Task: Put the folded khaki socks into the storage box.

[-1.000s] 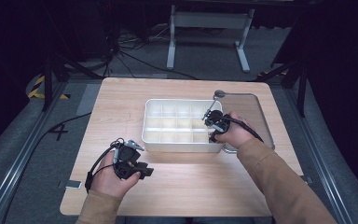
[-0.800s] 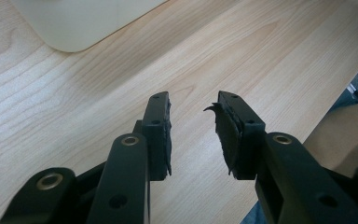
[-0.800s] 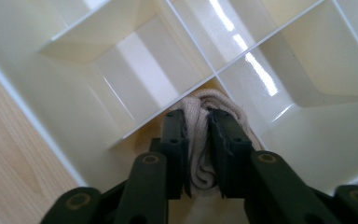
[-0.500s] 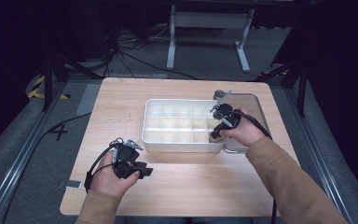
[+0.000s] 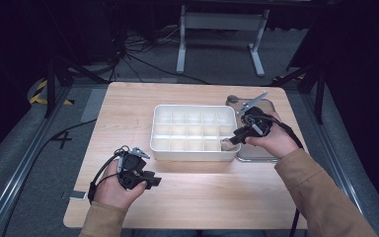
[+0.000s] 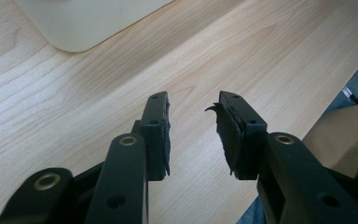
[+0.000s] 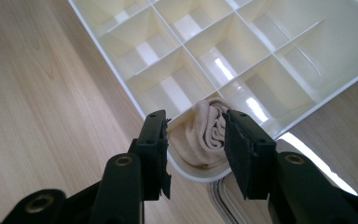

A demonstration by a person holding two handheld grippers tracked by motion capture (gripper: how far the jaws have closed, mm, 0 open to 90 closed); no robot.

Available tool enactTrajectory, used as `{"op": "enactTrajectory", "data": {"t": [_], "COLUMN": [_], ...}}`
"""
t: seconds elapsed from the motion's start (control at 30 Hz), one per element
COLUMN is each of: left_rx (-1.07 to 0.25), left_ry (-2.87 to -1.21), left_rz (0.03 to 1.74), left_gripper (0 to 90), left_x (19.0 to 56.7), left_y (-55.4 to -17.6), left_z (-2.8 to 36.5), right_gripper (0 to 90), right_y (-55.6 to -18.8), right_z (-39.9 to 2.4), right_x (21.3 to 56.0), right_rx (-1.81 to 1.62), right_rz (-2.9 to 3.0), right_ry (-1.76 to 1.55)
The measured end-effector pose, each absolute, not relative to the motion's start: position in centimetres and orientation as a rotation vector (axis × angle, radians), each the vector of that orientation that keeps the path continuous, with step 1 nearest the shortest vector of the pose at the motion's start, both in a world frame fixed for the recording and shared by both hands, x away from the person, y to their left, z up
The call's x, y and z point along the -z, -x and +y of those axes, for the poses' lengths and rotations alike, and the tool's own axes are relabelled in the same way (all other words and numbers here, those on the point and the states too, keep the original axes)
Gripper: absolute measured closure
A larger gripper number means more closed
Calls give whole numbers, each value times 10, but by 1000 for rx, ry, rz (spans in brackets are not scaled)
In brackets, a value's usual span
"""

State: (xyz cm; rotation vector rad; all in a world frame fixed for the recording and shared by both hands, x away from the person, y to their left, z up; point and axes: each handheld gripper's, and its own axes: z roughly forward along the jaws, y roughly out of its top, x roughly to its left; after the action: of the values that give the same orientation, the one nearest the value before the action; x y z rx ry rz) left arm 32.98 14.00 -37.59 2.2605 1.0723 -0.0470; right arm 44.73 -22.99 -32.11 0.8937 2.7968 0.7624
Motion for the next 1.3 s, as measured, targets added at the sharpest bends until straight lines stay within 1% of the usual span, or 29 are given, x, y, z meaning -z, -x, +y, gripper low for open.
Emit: {"op": "enactTrajectory", "data": {"t": [0.2, 0.53, 0.83, 1.1, 1.3], "left_rx": [49, 62, 72, 89, 108], "left_ry": [-2259, -2260, -2274, -2299, -2322], "left_rz": [1063, 1042, 1026, 1002, 992], "left_gripper": [642, 639, 636, 631, 623], "left_x": [375, 374, 375, 376, 379], "left_y": [-329, -328, -327, -328, -327], "left_z": [139, 137, 134, 131, 128], "right_gripper": [563, 508, 490, 472, 465], "right_y": [-432, -404, -372, -357, -347], "right_z": [-235, -238, -243, -242, -238], "right_x": [314, 319, 334, 348, 369], "right_rx": [-830, -908, -987, -968, -952], "right_rz": [2800, 2825, 2825, 2821, 2836], "right_ry": [-842, -713, -632, -627, -611]}}
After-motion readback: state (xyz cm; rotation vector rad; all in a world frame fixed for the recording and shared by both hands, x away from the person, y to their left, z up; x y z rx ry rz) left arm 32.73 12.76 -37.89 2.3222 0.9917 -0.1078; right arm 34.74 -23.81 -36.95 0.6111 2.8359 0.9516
